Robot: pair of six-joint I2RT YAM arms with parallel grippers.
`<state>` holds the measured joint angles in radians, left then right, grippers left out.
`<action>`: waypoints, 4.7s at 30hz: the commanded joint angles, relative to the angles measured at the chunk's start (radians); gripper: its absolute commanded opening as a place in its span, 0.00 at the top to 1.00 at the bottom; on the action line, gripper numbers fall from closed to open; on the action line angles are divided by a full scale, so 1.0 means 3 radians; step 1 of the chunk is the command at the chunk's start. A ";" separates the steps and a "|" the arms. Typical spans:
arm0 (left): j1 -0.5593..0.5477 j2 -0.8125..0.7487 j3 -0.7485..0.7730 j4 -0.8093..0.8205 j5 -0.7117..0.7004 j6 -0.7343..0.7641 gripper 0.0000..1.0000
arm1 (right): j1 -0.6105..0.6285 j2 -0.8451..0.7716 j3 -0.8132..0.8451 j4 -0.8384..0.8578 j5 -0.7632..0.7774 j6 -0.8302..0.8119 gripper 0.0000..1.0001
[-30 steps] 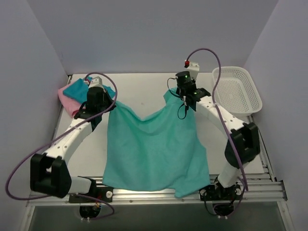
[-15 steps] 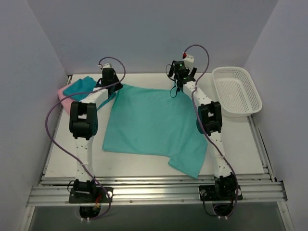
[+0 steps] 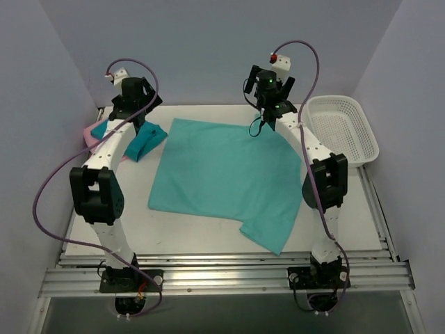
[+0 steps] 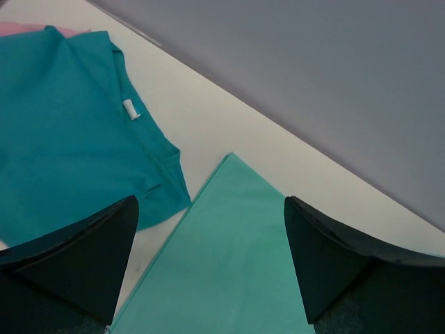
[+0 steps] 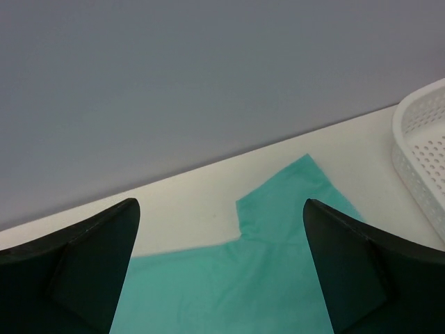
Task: Fold and stack the t-shirts
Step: Flatten out the tshirt, then grap the side of the flattened tshirt closest away from the robot with both arms
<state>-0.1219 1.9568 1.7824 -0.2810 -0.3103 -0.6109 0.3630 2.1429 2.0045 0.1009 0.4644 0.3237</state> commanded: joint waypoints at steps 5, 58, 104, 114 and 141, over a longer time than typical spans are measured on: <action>-0.0298 -0.1417 -0.1215 -0.0132 -0.0121 -0.0152 0.05 | 0.0283 -0.1632 -0.1647 -0.0066 0.0180 0.0439 0.00; -0.1511 -0.3265 -0.3993 0.0016 -0.0131 -0.0459 0.04 | 0.1469 -0.3093 -0.4573 -0.2617 -0.0842 0.2970 0.03; -0.1521 -0.3189 -0.4152 0.0118 -0.0157 -0.0490 0.03 | 0.2263 -0.2874 -0.4815 -0.2557 -0.0479 0.3953 0.17; -0.1516 -0.3179 -0.4147 0.0144 -0.0157 -0.0444 0.03 | 0.2068 -0.2812 -0.4810 -0.2504 -0.0469 0.3906 0.41; -0.1578 -0.3726 -0.4295 -0.1155 -0.0837 -0.1757 0.09 | 0.2032 -0.2817 -0.4498 -0.2418 -0.0347 0.3579 1.00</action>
<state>-0.5926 0.8074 0.5091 -0.6067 -0.5098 -1.0588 0.9749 1.2884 0.6132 -0.5858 0.3111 1.4223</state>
